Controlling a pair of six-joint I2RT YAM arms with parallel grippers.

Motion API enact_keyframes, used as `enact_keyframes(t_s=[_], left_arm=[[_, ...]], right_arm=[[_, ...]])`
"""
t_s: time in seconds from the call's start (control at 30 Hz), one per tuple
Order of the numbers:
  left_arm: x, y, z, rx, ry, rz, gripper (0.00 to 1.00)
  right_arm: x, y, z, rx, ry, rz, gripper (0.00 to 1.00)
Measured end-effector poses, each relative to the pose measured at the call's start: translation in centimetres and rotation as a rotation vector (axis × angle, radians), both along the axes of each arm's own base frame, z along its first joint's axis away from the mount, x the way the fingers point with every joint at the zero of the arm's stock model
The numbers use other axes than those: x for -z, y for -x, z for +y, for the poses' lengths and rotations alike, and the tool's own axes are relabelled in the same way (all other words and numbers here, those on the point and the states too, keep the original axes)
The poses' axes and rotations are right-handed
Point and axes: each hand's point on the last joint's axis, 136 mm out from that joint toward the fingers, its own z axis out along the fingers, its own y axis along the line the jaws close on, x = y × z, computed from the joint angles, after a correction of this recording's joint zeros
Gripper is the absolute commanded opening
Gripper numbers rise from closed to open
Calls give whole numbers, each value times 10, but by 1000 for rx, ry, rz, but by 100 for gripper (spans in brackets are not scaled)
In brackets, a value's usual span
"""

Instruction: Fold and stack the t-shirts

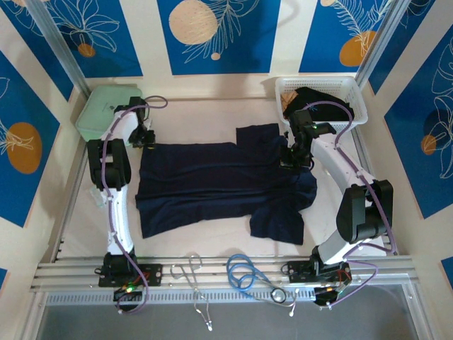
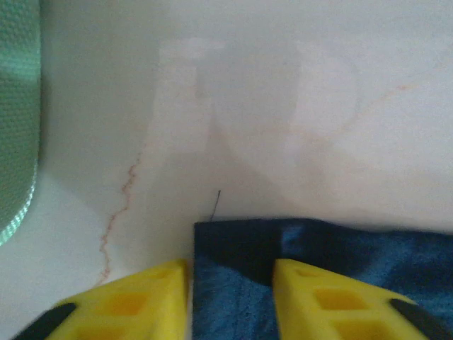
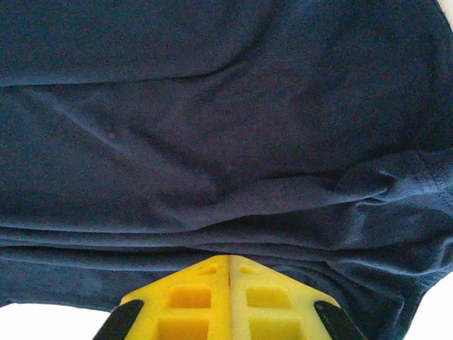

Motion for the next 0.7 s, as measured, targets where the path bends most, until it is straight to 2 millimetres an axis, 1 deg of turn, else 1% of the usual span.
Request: enact_keyframes(t_s=[0.1, 0.17, 0.23, 0.3, 0.37, 0.5, 0.57, 0.63, 0.7], left_arm=[[1, -2, -2, 6, 10, -8, 0], [-1, -2, -2, 6, 8, -19, 0], [-2, -1, -2, 2, 10, -32, 0], [-2, 3, -3, -5, 11, -33, 0], [-3, 8, -4, -18, 14, -29, 0], [-14, 20, -7, -43, 16, -32, 0], [-25, 24, -7, -60, 18, -48, 0], [-40, 27, -9, -73, 22, -75, 0], [-56, 29, -10, -83, 26, -106, 0]], right_arm=[[-1, -4, 1, 5, -1, 1, 12], [-3, -14, 3, 10, -8, -7, 22], [-4, -32, 6, 15, -14, -16, 31], [-2, -54, 11, 14, -22, -25, 39], [4, -79, 17, 4, -27, -33, 45], [30, -131, 29, -19, -14, -32, 48], [43, -155, 33, -29, 5, -37, 50], [56, -179, 37, -41, 31, -46, 52], [66, -198, 36, -41, 60, -55, 53]])
